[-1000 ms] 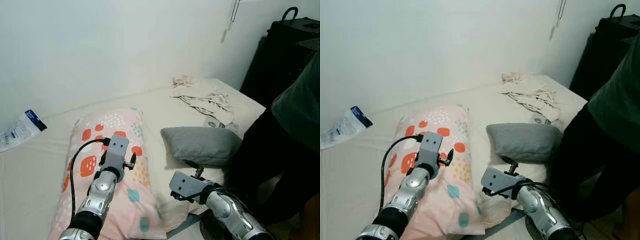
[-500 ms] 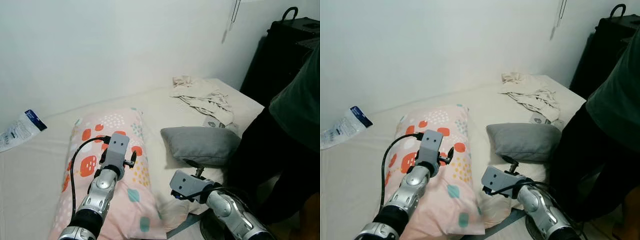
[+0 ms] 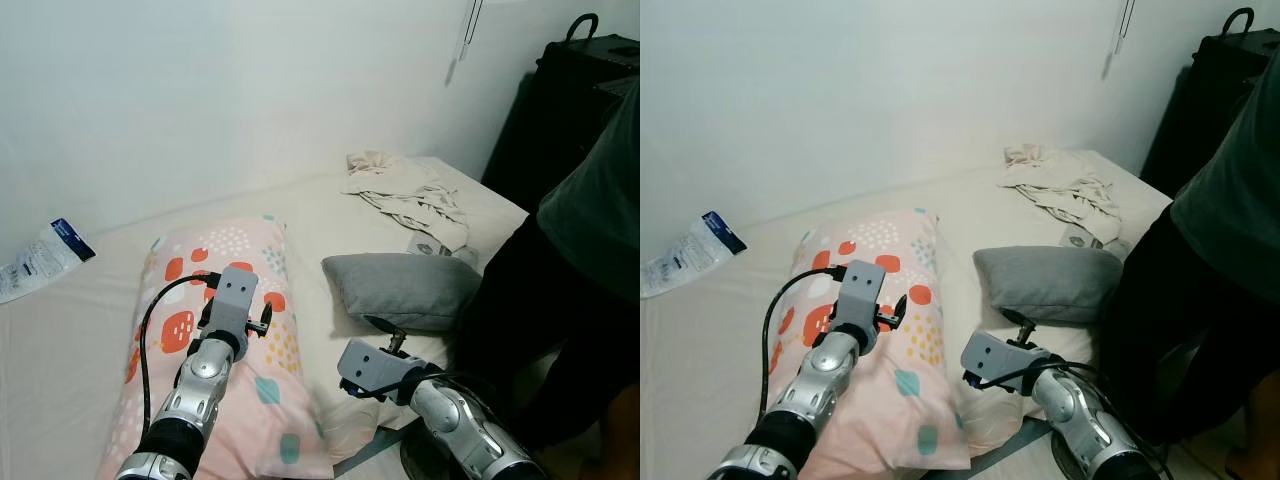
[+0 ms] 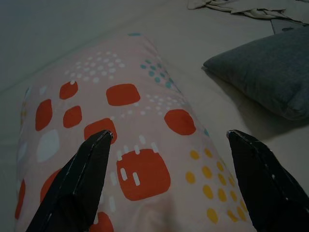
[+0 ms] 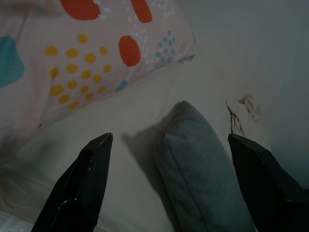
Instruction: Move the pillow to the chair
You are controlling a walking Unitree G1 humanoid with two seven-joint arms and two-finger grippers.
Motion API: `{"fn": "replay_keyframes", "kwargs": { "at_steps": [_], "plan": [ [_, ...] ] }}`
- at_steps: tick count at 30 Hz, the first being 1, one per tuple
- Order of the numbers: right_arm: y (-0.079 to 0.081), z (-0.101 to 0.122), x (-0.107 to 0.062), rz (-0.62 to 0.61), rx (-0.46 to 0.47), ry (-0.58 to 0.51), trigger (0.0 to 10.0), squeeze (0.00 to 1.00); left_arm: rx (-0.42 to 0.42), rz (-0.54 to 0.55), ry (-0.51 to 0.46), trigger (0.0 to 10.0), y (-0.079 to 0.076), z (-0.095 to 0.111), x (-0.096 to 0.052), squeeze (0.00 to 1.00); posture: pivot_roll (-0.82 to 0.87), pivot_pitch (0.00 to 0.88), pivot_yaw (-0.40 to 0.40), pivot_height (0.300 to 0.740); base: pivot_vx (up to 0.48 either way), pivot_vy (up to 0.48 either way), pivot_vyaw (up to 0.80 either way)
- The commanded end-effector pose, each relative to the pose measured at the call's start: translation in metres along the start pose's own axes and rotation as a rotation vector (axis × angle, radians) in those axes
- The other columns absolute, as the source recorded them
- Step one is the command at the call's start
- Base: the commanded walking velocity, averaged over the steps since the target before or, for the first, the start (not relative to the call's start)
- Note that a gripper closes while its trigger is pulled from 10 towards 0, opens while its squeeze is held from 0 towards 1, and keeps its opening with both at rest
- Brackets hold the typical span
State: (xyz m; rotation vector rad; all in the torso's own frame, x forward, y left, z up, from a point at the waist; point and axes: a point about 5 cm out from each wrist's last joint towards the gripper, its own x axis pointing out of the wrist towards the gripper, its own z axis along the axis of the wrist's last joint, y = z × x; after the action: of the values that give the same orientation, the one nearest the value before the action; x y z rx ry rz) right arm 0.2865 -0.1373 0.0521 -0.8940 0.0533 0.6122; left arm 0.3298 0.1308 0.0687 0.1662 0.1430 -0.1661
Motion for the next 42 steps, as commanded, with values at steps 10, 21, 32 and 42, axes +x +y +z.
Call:
{"fn": "replay_keyframes", "kwargs": {
  "at_steps": [10,21,32,42],
  "plan": [
    [0.003,0.007,0.005,0.002,-0.034,-0.016,10.0,0.00,0.022,0.008,0.000,10.0,0.012,0.003,0.002,0.00,-0.07,0.042,-0.009,0.740,0.000,0.000,0.00],
    [0.008,0.012,0.010,0.018,-0.040,-0.035,10.0,0.00,-0.019,0.035,0.012,10.0,0.009,-0.004,-0.004,0.00,-0.05,0.051,-0.019,0.740,0.000,0.000,0.00],
    [0.007,0.012,0.009,0.008,0.042,-0.049,10.0,0.00,-0.026,0.050,0.039,10.0,0.010,-0.014,-0.012,0.00,-0.03,0.047,-0.051,0.740,0.000,0.000,0.00],
    [0.012,0.009,0.009,0.071,-0.030,-0.019,10.0,0.00,-0.032,0.072,0.088,10.0,0.008,-0.030,-0.024,0.00,-0.03,0.056,-0.070,0.740,0.000,0.000,0.00]
  ]
}}
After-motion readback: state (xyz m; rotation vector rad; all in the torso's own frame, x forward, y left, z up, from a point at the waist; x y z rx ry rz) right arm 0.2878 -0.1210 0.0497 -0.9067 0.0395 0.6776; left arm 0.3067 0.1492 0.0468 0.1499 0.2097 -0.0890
